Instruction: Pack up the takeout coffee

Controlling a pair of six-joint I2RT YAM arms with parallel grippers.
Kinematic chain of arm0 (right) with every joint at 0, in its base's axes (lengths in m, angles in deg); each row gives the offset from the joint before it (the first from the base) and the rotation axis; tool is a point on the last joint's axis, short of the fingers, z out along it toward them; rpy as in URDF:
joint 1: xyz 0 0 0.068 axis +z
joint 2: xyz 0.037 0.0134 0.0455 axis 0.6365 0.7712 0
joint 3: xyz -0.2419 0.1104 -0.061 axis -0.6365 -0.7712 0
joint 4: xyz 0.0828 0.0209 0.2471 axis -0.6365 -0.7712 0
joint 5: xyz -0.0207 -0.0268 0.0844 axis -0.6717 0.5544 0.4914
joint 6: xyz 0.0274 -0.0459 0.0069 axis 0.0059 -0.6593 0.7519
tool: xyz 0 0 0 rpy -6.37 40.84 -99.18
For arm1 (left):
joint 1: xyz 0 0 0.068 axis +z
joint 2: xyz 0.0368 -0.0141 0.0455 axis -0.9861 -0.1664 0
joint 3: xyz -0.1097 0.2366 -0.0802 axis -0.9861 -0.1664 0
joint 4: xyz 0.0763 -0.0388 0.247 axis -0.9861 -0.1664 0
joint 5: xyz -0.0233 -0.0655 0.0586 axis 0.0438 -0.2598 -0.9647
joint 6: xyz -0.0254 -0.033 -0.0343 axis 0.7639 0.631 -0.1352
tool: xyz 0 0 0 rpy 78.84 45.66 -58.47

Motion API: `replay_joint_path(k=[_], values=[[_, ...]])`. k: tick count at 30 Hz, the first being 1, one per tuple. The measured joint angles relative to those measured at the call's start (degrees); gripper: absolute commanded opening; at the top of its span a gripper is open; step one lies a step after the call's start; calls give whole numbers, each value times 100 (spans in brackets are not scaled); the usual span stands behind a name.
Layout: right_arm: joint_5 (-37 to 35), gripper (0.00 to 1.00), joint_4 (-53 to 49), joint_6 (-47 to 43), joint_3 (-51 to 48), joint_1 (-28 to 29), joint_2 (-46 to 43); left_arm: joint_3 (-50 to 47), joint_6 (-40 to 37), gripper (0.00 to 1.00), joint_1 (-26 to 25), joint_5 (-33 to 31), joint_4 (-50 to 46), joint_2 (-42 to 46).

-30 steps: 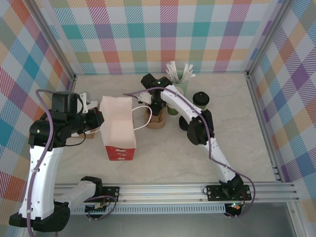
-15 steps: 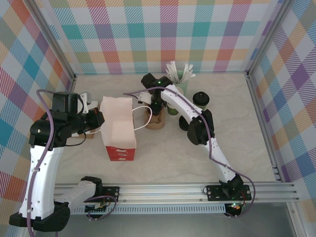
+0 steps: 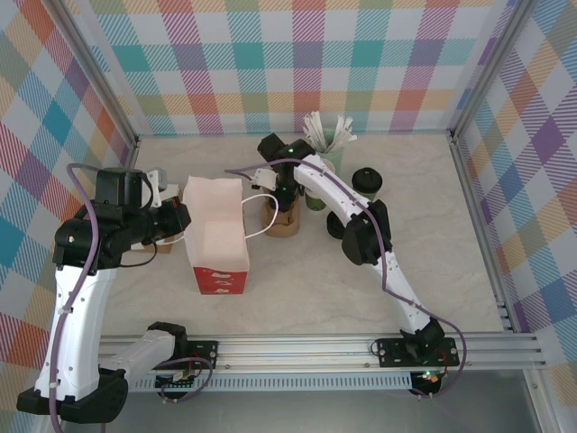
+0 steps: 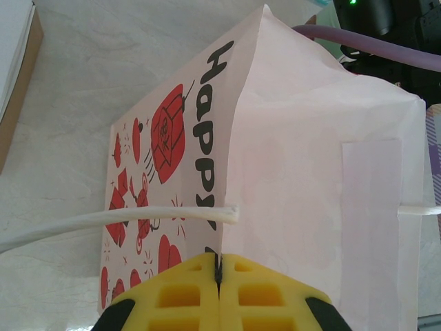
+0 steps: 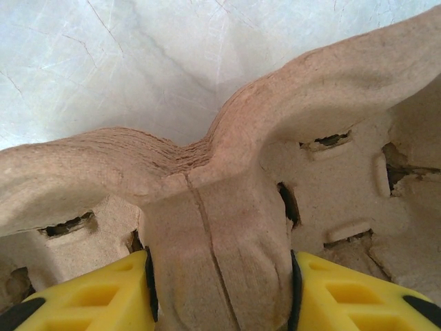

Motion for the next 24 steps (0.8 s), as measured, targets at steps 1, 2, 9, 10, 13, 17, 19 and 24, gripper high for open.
replay_joint_path(k=[1, 2, 9, 10, 13, 17, 19, 24], values=[[2, 47, -2, 0, 0, 0, 0, -2, 0, 0, 0, 4, 0, 0], [2, 46, 0, 0, 0, 0, 0, -2, 0, 0, 0, 20, 0, 0], [46, 42, -2, 2, 0, 0, -11, -2, 2, 0, 0, 37, 0, 0], [57, 41, -2, 2, 0, 0, -20, -2, 2, 0, 0, 37, 0, 0], [114, 39, -2, 4, 0, 0, -50, -2, 13, 0, 0, 37, 0, 0], [164, 39, 2, 7, 0, 0, -153, -2, 17, 0, 0, 42, 2, 0], [179, 41, 2, 7, 0, 0, -216, -2, 17, 0, 0, 46, 2, 0], [170, 43, 2, 2, 0, 0, -343, -17, 20, 0, 0, 120, 22, 2]])
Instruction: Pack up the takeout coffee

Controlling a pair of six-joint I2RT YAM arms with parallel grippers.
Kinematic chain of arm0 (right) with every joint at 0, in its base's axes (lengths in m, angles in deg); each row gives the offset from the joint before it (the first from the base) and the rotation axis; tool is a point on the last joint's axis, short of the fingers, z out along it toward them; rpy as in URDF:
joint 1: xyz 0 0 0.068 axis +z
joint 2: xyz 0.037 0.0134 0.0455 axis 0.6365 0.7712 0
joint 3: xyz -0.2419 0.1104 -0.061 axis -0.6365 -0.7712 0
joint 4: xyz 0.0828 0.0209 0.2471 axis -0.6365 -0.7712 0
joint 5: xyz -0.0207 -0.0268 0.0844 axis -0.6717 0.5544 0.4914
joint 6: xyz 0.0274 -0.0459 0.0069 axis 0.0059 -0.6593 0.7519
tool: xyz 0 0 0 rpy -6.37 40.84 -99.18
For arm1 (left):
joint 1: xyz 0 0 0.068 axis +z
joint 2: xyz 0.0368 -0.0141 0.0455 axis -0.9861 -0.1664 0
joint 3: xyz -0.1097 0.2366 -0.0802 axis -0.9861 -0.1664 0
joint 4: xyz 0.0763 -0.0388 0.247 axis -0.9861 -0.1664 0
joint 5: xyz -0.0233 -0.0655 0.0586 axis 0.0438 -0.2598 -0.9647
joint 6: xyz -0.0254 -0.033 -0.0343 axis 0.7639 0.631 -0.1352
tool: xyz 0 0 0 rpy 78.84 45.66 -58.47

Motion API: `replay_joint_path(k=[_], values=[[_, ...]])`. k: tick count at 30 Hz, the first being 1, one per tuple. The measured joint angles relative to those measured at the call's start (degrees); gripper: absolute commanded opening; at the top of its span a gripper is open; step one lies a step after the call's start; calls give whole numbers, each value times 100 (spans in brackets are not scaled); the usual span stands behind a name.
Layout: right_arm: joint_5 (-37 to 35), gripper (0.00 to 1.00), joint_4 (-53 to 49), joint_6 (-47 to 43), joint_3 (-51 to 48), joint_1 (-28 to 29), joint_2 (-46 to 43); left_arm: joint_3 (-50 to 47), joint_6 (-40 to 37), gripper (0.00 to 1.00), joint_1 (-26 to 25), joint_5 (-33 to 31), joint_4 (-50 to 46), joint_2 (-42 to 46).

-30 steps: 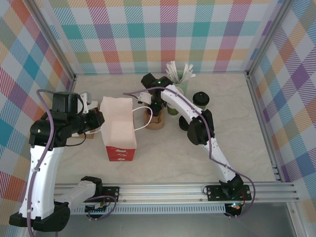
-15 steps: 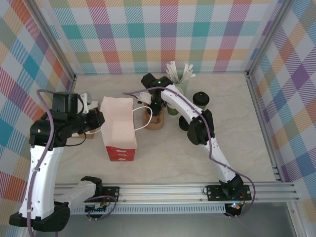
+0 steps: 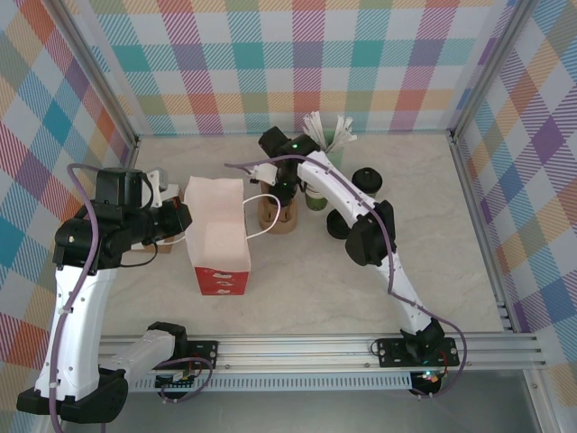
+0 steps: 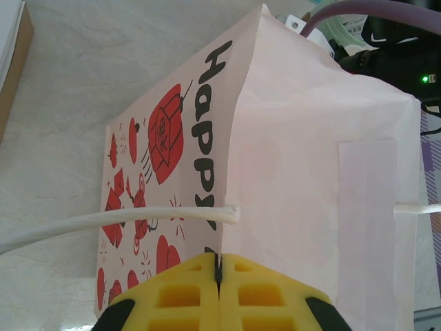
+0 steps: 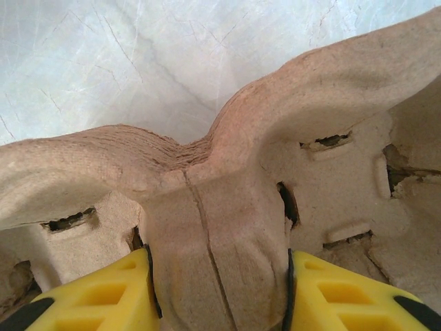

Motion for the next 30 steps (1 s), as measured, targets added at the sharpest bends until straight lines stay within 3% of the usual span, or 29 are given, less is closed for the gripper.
replay_joint_path(k=[30], values=[[-20, 51, 22, -4, 0, -111, 96, -166, 149, 0, 0, 214, 199, 0]])
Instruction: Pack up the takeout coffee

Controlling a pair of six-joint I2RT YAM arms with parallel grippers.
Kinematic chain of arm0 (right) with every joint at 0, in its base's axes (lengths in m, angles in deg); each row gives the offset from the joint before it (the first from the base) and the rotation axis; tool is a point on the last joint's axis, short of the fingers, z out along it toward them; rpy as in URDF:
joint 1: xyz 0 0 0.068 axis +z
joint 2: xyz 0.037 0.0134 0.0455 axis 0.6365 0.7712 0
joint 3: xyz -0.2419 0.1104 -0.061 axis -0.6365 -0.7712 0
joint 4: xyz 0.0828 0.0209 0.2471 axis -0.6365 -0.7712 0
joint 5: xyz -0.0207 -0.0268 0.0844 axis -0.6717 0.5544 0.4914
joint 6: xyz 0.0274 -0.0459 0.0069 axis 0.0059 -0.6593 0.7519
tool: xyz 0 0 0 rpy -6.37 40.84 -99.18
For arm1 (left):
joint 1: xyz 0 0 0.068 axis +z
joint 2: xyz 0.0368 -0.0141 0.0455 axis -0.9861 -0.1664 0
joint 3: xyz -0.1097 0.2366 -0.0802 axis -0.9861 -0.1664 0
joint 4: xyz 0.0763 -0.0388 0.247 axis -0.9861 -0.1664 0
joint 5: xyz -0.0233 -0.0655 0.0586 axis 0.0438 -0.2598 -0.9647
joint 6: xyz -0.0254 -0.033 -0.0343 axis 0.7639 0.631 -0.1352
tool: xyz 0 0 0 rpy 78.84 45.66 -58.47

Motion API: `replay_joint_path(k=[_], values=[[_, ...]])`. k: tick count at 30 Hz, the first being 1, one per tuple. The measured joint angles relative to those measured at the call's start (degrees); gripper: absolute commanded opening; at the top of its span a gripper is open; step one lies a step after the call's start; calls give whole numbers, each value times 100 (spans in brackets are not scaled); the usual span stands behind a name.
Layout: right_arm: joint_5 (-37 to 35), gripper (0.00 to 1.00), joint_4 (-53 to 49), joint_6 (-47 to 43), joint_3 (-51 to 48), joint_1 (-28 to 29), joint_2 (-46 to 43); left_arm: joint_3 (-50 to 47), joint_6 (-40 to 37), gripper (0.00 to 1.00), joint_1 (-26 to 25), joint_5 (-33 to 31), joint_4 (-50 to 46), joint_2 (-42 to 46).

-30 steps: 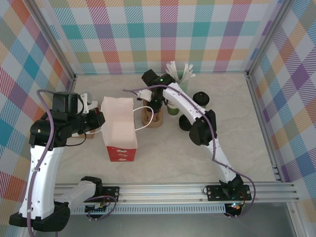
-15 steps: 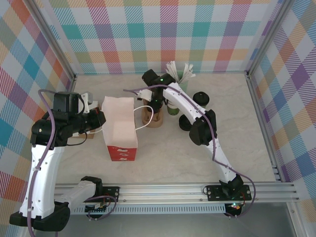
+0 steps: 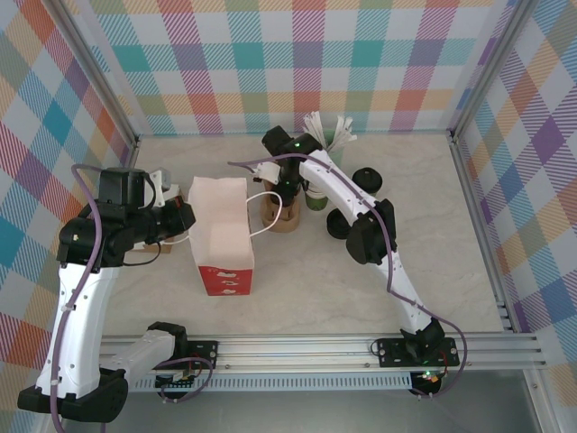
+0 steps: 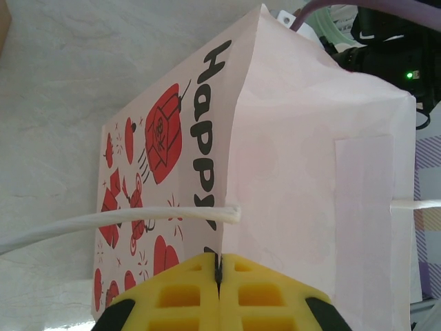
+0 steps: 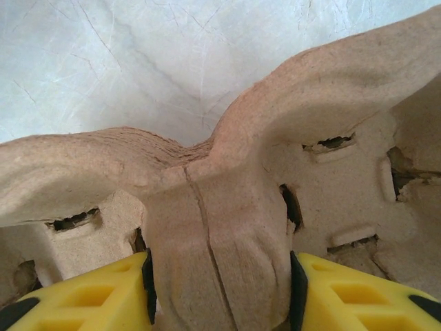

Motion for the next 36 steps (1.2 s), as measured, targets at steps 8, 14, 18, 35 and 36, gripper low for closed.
replay_joint_path(k=[8, 14, 18, 35, 36], values=[[-2, 54, 0, -2, 0, 0, 57, -7, 2, 0, 0, 63, 50, 0], [2, 65, 46, -33, 4, 0, 57, -11, 4, 0, 0, 92, 55, 0], [72, 65, 48, -17, 4, 0, 55, -11, 4, 0, 0, 90, 57, 0], [1425, 64, -505, 470, -682, 11, -1062, 13, 4, 0, 0, -59, -22, 256], [1502, 64, -531, 507, -758, 20, -1062, 24, 4, 0, 0, -61, -50, 264]])
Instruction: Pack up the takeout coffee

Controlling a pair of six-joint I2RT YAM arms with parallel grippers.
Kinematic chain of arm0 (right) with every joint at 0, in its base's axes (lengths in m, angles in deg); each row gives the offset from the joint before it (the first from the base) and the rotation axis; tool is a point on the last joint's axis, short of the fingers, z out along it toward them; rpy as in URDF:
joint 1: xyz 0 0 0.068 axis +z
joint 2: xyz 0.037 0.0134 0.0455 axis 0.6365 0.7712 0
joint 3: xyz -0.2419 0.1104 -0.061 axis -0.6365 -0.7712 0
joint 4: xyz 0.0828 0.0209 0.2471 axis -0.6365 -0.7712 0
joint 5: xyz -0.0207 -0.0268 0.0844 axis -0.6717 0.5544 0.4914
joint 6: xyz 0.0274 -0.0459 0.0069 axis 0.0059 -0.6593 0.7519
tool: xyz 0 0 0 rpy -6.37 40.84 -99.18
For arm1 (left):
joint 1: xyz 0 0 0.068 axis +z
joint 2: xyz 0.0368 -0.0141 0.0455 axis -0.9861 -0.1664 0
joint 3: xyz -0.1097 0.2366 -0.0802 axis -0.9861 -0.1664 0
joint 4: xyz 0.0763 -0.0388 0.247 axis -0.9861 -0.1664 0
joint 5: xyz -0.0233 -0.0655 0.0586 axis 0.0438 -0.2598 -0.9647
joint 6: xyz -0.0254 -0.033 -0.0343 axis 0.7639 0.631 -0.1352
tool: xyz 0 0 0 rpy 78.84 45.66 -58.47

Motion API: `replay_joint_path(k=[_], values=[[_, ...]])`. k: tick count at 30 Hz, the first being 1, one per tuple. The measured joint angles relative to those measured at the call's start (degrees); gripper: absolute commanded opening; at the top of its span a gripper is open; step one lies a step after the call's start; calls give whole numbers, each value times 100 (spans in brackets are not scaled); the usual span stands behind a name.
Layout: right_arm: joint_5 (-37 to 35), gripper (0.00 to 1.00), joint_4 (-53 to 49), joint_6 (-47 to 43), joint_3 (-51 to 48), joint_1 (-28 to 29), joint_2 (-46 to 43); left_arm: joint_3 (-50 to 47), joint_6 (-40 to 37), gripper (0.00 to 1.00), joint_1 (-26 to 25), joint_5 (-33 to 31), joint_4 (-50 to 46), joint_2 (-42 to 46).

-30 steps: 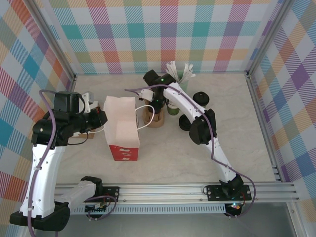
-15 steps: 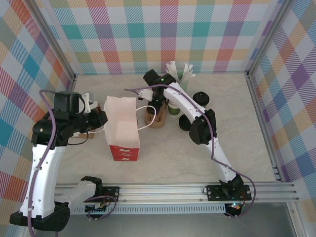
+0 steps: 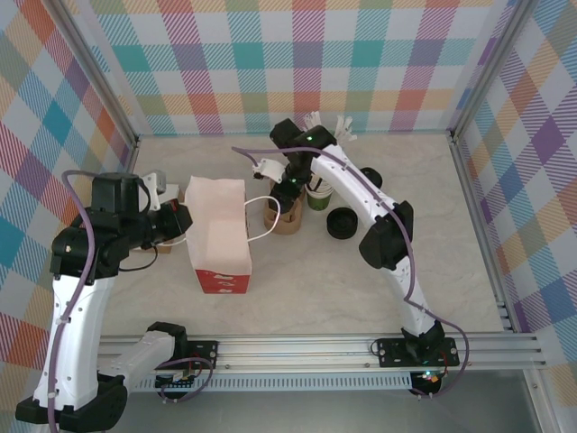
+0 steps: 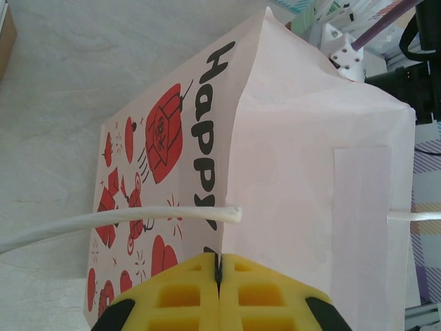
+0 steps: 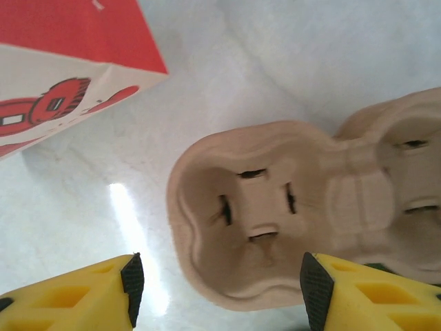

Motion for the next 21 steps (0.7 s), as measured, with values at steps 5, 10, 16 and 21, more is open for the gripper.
replay_joint_path(k=[5, 10, 16, 21], values=[[181, 65, -79, 131, -304, 98, 66, 70, 17, 0, 0, -2, -87, 50], [245, 65, -76, 229, -326, 168, 155, 109, 20, 0, 0, -2, -85, 57], [236, 65, -74, 238, -334, 192, 299, 107, 24, 0, 0, 0, -85, 57], [232, 64, -72, 254, -334, 192, 437, 107, 74, 0, 0, 0, -85, 57]])
